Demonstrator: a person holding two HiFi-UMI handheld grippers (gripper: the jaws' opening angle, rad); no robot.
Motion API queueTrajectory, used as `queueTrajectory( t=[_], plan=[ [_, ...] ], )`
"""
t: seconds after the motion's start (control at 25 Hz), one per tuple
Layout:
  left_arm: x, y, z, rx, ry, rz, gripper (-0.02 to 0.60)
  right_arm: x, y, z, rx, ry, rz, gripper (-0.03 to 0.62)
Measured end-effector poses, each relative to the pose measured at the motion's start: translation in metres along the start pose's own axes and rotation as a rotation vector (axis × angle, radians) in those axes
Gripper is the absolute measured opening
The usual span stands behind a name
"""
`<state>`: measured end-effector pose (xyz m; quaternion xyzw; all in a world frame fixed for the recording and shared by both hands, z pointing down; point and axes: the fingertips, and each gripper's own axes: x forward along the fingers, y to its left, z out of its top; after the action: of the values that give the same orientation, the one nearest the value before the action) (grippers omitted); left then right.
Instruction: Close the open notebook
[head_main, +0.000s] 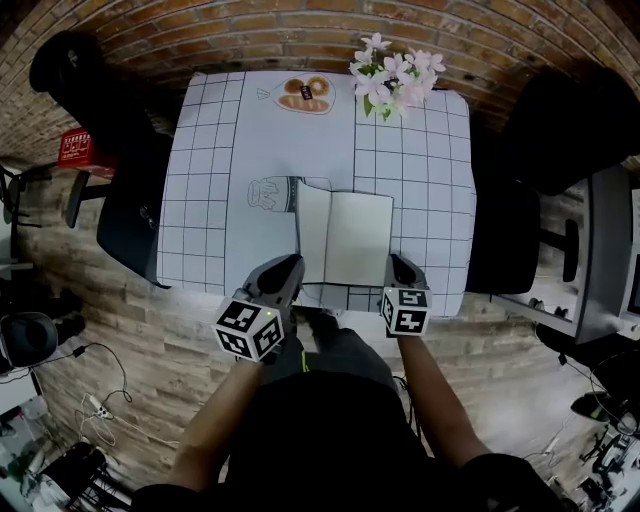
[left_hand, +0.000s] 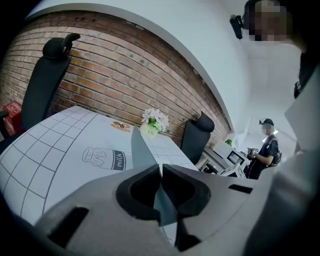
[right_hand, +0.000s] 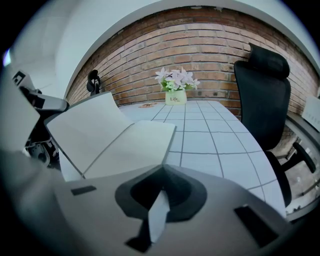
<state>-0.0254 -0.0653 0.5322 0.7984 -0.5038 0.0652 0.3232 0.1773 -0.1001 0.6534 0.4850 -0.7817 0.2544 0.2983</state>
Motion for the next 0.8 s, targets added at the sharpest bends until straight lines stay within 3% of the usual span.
queueTrajectory(
  t=[0.8],
  plan=[
    [0.023, -0.04, 0.001, 0.023, 0.023, -0.132, 0.033, -0.001, -0.001, 0.0, 0.015, 0.0, 0.014, 0.014]
  ],
)
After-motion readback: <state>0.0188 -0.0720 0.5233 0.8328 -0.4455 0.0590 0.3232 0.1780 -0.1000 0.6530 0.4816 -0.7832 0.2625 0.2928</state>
